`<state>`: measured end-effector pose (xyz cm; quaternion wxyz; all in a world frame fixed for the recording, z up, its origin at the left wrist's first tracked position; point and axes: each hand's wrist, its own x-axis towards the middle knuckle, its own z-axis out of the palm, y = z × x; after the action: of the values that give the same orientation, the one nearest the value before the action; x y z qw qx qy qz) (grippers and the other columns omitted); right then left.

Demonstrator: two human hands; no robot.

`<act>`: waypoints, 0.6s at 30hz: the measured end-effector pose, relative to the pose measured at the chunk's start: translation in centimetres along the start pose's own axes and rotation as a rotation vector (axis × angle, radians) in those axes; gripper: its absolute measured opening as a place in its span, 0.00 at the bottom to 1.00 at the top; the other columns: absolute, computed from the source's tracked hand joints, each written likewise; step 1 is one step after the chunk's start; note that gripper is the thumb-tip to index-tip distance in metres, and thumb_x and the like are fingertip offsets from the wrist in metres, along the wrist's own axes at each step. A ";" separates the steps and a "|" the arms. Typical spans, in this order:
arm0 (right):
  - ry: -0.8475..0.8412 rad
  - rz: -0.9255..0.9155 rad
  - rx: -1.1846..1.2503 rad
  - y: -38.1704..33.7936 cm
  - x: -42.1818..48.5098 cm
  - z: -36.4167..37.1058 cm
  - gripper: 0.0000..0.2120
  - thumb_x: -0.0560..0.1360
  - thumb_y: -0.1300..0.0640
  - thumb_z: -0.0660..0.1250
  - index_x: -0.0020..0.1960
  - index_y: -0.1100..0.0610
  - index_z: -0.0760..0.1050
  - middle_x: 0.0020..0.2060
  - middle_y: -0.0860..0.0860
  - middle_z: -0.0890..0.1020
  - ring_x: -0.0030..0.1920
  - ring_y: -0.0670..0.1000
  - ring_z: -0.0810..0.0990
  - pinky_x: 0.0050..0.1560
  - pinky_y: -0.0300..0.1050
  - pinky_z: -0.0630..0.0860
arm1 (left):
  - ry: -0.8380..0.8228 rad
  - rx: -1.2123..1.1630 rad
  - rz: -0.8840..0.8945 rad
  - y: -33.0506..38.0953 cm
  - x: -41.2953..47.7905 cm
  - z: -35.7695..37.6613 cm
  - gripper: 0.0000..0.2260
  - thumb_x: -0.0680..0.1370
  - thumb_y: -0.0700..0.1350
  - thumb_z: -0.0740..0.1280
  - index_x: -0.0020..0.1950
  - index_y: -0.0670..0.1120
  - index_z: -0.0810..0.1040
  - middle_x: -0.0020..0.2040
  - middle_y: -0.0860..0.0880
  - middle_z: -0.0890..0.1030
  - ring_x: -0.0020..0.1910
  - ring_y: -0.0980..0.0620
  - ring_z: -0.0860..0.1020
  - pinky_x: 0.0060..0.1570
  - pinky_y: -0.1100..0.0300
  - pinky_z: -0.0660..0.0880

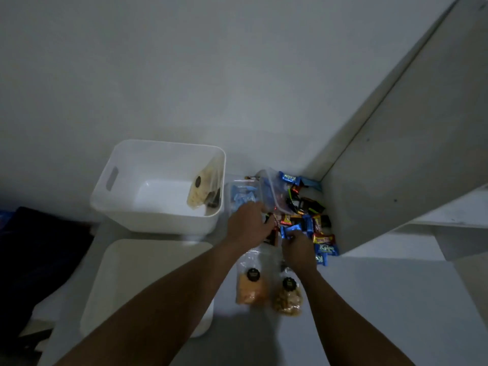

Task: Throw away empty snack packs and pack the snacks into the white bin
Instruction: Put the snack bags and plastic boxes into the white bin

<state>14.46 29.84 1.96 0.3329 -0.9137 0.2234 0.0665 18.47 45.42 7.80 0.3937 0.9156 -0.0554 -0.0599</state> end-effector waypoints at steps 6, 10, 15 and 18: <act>-0.242 0.159 -0.006 10.5 -0.2 2.1 0.32 0.66 0.36 0.70 0.59 0.58 0.75 0.51 0.56 0.81 0.49 0.56 0.82 0.46 0.52 0.81 | -0.282 0.304 -0.357 -2.3 -5.1 8.0 0.23 0.74 0.58 0.67 0.65 0.46 0.75 0.64 0.44 0.75 0.62 0.43 0.75 0.59 0.50 0.75; -0.320 0.240 -0.016 10.8 -1.5 1.1 0.42 0.57 0.32 0.72 0.60 0.60 0.74 0.53 0.56 0.79 0.52 0.56 0.81 0.48 0.48 0.80 | -0.379 0.402 -0.533 -3.3 -7.3 11.6 0.32 0.72 0.61 0.67 0.71 0.47 0.68 0.72 0.43 0.65 0.71 0.38 0.64 0.65 0.45 0.69; -0.280 0.441 0.185 11.0 -2.4 0.1 0.43 0.58 0.51 0.84 0.65 0.63 0.68 0.58 0.55 0.77 0.59 0.56 0.77 0.49 0.44 0.76 | -0.298 0.390 -0.601 -3.7 -8.6 14.1 0.34 0.69 0.63 0.69 0.69 0.48 0.67 0.70 0.46 0.65 0.69 0.40 0.65 0.61 0.47 0.72; -0.301 0.357 0.254 11.5 -2.3 0.1 0.31 0.64 0.58 0.82 0.61 0.64 0.73 0.54 0.56 0.81 0.52 0.54 0.81 0.47 0.41 0.77 | -0.246 0.468 -0.599 -3.9 -9.5 14.3 0.33 0.68 0.60 0.73 0.67 0.47 0.67 0.65 0.47 0.67 0.63 0.43 0.69 0.54 0.48 0.73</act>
<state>7.25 22.95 -4.17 0.4572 -0.7905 0.3357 0.2309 7.08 39.28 -4.18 0.1297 0.9422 0.1552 -0.2669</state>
